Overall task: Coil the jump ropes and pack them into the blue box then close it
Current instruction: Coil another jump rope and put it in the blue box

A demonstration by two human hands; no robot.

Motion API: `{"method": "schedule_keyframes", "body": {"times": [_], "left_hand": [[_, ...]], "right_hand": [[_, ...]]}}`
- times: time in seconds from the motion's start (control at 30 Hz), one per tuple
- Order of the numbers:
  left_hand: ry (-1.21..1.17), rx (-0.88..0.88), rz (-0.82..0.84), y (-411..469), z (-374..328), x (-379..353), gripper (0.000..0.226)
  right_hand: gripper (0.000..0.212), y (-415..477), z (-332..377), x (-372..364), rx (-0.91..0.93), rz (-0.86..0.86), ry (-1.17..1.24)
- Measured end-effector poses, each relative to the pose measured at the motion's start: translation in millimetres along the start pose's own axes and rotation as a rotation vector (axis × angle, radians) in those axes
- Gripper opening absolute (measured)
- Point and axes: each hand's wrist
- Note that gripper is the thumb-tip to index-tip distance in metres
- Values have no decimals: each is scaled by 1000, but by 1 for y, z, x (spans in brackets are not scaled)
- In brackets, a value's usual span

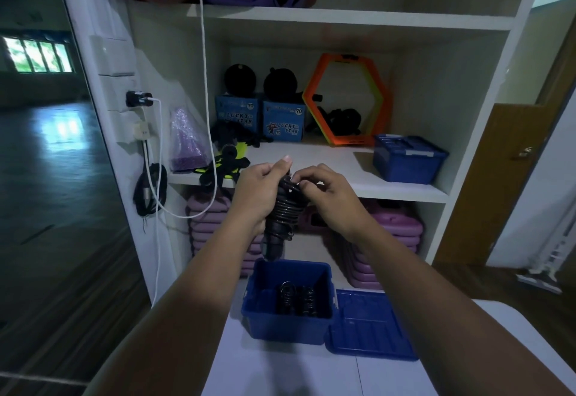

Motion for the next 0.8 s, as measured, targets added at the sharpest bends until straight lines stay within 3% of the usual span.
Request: {"method": "schedule_keyframes", "body": {"times": [0.27, 0.4, 0.5, 0.63, 0.8], "left_hand": [[-67, 47, -15, 1, 4, 1, 33], [126, -36, -31, 5, 7, 9, 30], [237, -4, -11, 10, 16, 21, 41], [282, 60, 115, 4, 27, 48, 41], [-4, 215, 337, -21, 38, 78, 43]], "right_hand": [[20, 6, -3, 2, 48, 5, -131], [17, 6, -15, -7, 8, -25, -24], [14, 2, -26, -20, -28, -22, 53], [26, 0, -34, -32, -147, -71, 150], [17, 4, -36, -49, -217, -97, 264]]}}
Point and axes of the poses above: each hand's wrist, its own y-axis towards the middle knuckle, its own x-axis out of the back of the hand, z = x × y, and after that the axes turned 14 degrees about -x, right-handed
